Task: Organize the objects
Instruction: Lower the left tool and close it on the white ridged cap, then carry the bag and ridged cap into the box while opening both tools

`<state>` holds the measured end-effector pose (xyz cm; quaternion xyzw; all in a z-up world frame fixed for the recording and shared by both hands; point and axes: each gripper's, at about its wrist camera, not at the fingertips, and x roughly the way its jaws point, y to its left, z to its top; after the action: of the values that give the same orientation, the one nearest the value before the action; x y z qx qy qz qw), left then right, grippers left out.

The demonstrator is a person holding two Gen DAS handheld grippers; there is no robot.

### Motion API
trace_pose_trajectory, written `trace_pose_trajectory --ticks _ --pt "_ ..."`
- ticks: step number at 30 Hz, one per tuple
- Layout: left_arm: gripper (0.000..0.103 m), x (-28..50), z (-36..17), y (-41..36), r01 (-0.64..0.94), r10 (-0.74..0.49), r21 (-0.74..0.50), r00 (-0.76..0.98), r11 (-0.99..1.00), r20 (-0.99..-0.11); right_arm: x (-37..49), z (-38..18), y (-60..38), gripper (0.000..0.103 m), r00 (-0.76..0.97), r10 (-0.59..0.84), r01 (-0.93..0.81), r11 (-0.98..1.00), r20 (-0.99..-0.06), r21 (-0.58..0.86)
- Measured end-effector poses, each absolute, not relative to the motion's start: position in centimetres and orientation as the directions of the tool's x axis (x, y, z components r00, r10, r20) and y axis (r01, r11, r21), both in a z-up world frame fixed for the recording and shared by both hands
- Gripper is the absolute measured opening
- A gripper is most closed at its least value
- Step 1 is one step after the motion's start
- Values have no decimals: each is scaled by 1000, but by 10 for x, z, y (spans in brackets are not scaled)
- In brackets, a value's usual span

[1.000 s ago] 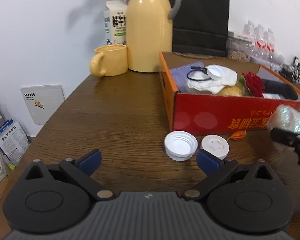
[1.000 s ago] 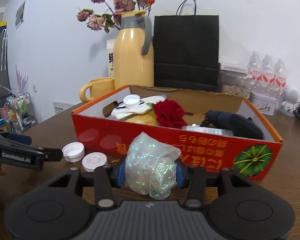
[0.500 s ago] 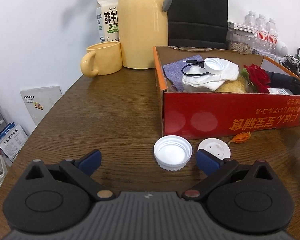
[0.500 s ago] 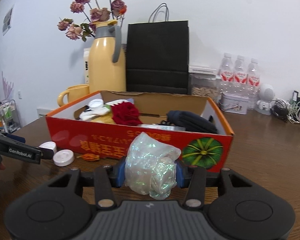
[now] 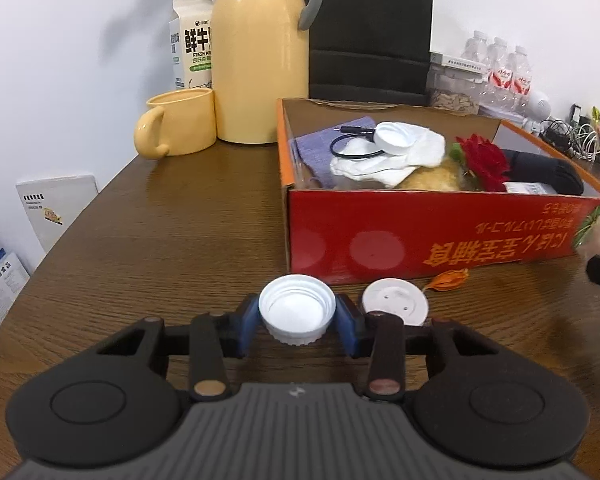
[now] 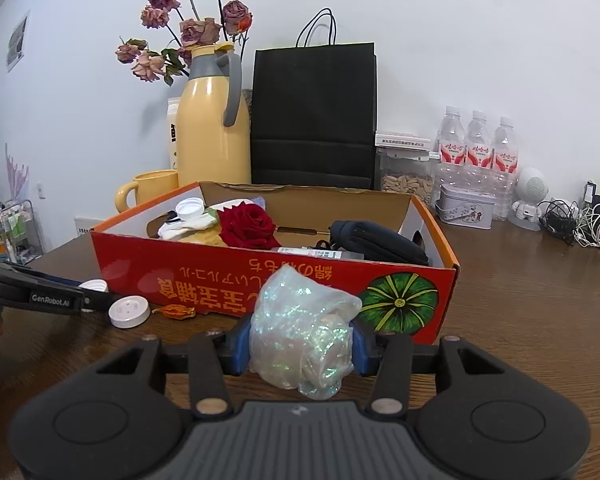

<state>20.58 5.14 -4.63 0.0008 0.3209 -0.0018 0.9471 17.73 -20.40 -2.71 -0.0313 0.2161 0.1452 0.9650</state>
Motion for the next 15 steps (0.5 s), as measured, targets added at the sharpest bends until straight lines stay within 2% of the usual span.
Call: trace_pose_trajectory --ticks 8,15 --pt "41 195 -38 44 -6 2 -7 821 1000 -571 177 -28 -203 46 863 267 -297 955 -429 -3" --pt "41 183 -22 31 39 -49 -31 855 999 -516 177 -28 -203 46 866 270 -297 955 -420 0"
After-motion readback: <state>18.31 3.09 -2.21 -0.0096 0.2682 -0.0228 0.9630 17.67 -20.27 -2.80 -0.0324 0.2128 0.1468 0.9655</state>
